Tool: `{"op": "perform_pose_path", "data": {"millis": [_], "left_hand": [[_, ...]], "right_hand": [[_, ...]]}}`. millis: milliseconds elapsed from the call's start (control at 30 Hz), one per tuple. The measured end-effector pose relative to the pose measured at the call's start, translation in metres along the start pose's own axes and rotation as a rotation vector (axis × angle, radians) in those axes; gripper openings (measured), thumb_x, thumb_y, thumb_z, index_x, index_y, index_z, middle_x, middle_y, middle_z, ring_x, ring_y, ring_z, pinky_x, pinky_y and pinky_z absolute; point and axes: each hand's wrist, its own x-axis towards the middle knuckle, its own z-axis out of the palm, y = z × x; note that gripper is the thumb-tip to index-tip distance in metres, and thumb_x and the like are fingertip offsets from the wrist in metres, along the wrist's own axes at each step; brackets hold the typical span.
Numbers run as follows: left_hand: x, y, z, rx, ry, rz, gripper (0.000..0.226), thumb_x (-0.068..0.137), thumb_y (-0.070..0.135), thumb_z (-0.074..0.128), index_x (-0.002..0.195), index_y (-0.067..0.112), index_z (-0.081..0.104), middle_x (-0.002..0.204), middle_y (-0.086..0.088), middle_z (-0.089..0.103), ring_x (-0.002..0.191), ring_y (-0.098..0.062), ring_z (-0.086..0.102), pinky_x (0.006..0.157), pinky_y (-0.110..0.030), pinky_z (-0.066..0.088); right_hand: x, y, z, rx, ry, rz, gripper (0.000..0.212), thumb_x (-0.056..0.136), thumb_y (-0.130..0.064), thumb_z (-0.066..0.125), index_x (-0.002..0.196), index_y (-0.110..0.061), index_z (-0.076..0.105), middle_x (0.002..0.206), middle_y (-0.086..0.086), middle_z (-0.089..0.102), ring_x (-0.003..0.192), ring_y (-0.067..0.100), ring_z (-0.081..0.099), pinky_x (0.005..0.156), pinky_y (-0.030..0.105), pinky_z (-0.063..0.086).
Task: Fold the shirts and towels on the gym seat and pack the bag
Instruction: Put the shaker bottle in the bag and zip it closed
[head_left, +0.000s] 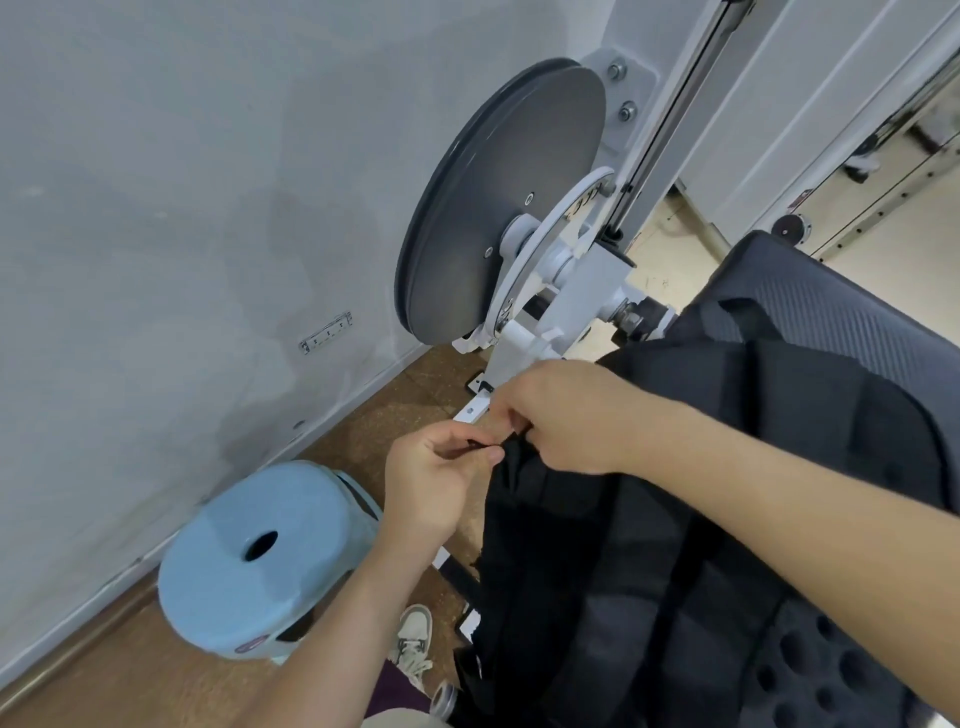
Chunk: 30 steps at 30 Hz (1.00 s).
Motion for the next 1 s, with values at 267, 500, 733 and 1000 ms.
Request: {"op": "perform_pose_path", "data": {"millis": [267, 500, 733, 1000], "left_hand": [[0.011, 0.015, 0.005, -0.175, -0.023, -0.094, 0.021, 0.073, -0.006, 0.077, 0.086, 0.009, 0.070, 0.077, -0.003, 0.074, 0.074, -0.012, 0.071, 0.072, -0.025, 0.057], [0.019, 0.014, -0.010, -0.142, -0.186, -0.173, 0.028, 0.095, 0.018, 0.058, 0.122, 0.017, 0.063, 0.092, 0.003, 0.076, 0.090, -0.008, 0.071, 0.083, -0.024, 0.053], [0.000, 0.000, 0.009, 0.123, -0.203, -0.019, 0.046, 0.083, -0.005, 0.066, 0.080, 0.041, 0.071, 0.083, 0.015, 0.074, 0.087, -0.002, 0.069, 0.081, -0.029, 0.051], [-0.004, 0.017, 0.018, 0.655, -0.195, 0.137, 0.017, 0.087, 0.013, 0.067, 0.085, 0.029, 0.061, 0.083, 0.015, 0.064, 0.079, -0.002, 0.060, 0.065, -0.008, 0.038]], "right_hand": [[0.002, -0.007, 0.000, 0.144, 0.088, 0.199, 0.032, 0.081, -0.053, 0.065, 0.082, -0.021, 0.066, 0.071, -0.009, 0.055, 0.072, 0.015, 0.058, 0.062, 0.030, 0.048], [0.003, -0.023, 0.032, -0.136, 0.354, 0.206, 0.034, 0.088, -0.028, 0.051, 0.060, -0.020, 0.034, 0.058, -0.004, 0.038, 0.061, 0.021, 0.042, 0.068, 0.031, 0.031], [0.002, -0.021, 0.039, -0.114, 0.505, 0.313, 0.034, 0.059, -0.022, 0.073, 0.046, -0.022, 0.041, 0.049, -0.006, 0.046, 0.053, 0.020, 0.046, 0.061, 0.032, 0.027], [-0.049, 0.018, 0.000, -0.070, 0.740, 0.418, 0.039, 0.061, -0.007, 0.068, 0.051, -0.018, 0.032, 0.052, -0.004, 0.034, 0.051, 0.021, 0.030, 0.056, 0.029, 0.025]]}}
